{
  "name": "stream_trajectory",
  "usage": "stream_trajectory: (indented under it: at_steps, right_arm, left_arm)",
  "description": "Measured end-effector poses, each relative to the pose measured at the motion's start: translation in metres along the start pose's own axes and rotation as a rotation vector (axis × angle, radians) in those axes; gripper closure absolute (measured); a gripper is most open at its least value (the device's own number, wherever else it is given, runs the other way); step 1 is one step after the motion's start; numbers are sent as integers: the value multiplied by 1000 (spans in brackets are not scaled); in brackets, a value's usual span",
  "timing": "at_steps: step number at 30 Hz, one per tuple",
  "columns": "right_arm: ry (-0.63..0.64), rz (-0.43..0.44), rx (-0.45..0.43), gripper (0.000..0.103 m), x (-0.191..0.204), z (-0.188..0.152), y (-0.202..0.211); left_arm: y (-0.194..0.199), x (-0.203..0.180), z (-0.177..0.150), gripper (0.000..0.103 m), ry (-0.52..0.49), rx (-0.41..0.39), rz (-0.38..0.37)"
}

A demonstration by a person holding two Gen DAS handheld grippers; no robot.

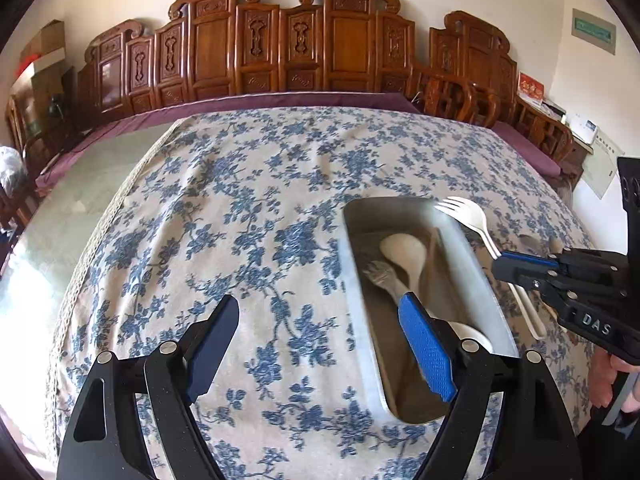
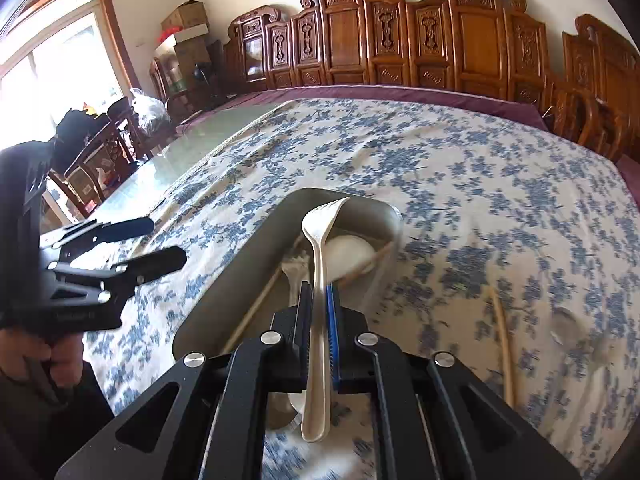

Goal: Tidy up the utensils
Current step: 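Lower the white plastic fork into the grey tray and open the right tool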

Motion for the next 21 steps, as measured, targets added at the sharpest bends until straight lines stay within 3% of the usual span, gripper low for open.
stream_trajectory:
  at_steps: [12, 21]
  right_arm:
    - [-5, -37, 78, 94, 22, 6, -55]
    - [-40, 26, 120, 93, 30, 0, -69]
  left_arm:
    - [-5, 13, -3, 24, 20, 21, 16]
    - [-8, 9, -5, 24, 12, 26, 21]
Point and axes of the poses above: each gripper's, at about its wrist camera, not at the fingertips, and y roughly against the way its jaws point, x to its left, z to its top, the point moved 1 cm from there along -y, roughly the way its jaws point, and after that the axes turned 4 degrees about -z, right-handed, at the moved point
